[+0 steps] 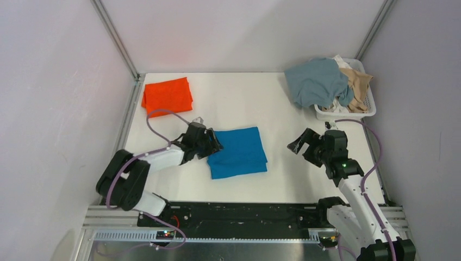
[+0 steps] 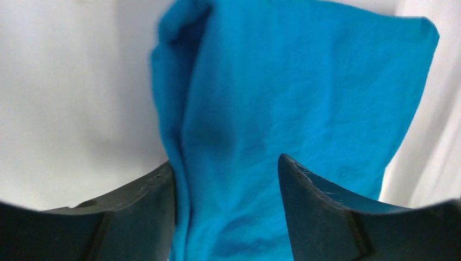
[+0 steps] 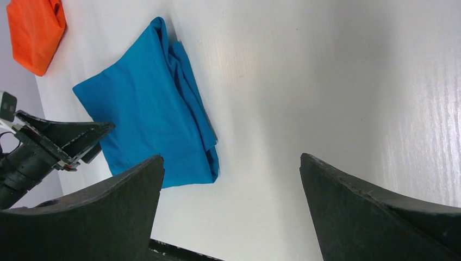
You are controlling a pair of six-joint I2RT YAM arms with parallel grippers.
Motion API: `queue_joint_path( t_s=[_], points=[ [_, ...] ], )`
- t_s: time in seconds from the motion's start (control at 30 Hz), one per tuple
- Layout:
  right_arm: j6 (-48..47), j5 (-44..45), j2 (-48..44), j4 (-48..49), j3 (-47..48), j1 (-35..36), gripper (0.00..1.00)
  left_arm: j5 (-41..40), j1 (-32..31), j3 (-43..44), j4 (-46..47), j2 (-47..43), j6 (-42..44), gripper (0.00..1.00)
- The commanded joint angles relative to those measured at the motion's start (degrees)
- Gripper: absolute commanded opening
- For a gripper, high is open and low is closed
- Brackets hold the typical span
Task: Fold and stack the t-shirts
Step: Put the neatly folded tshirt into the corner of the board with the left arm
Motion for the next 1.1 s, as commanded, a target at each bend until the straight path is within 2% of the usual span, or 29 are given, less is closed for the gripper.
queue_joint_path(
  t_s=[0.0,0.03,0.17,0.27,0.3,0.5,0.6,0.8,0.93,1.07],
  points=[
    [-1.97,0.13,-0.42,-0.44,0.14,-0.85,0.99,1.84,-4.20,3.78,-0.19,6.37,-0.66,0.60],
    [-2.02,0.27,-0.47,-0.50,0.10,-0.93,0.99,1.75,-5.06,4.30,-0.21,7.97,-0.72,0.57],
    [-2.72,0.49,-0.80,-0.95,0.08,-1.54,0.99,-1.03,-6.26,8.37,-1.03,12.15,0.65,0.31],
    [-3.45,0.90,-1.13,-1.46,0.10,-2.14,0.99,-4.57,-6.47,13.61,-5.65,14.72,2.75,0.04],
    [-3.68,1.23,-1.36,-1.58,0.04,-2.41,0.99,-5.95,-6.48,14.36,-6.24,15.44,3.94,0.02],
    [-5.23,2.20,-1.76,-2.04,0.09,-3.19,0.99,-16.48,-6.41,22.28,-12.68,17.10,10.97,0.00],
    [-5.78,2.19,-1.82,-1.90,-0.02,-3.27,0.99,-21.05,-5.56,28.72,-14.02,19.73,18.87,0.00],
    [-7.45,4.32,-2.15,-0.60,-1.08,-3.29,1.00,-19.68,1.22,41.42,-16.10,26.52,29.16,0.00],
    [-7.87,6.42,-1.74,-0.29,-1.44,-3.42,0.99,-24.56,5.33,49.54,-16.35,30.91,35.69,0.00],
    [-8.04,6.70,-1.50,1.04,-1.93,-3.53,0.99,-25.25,8.58,56.79,-16.41,34.22,40.36,0.00]
  ],
)
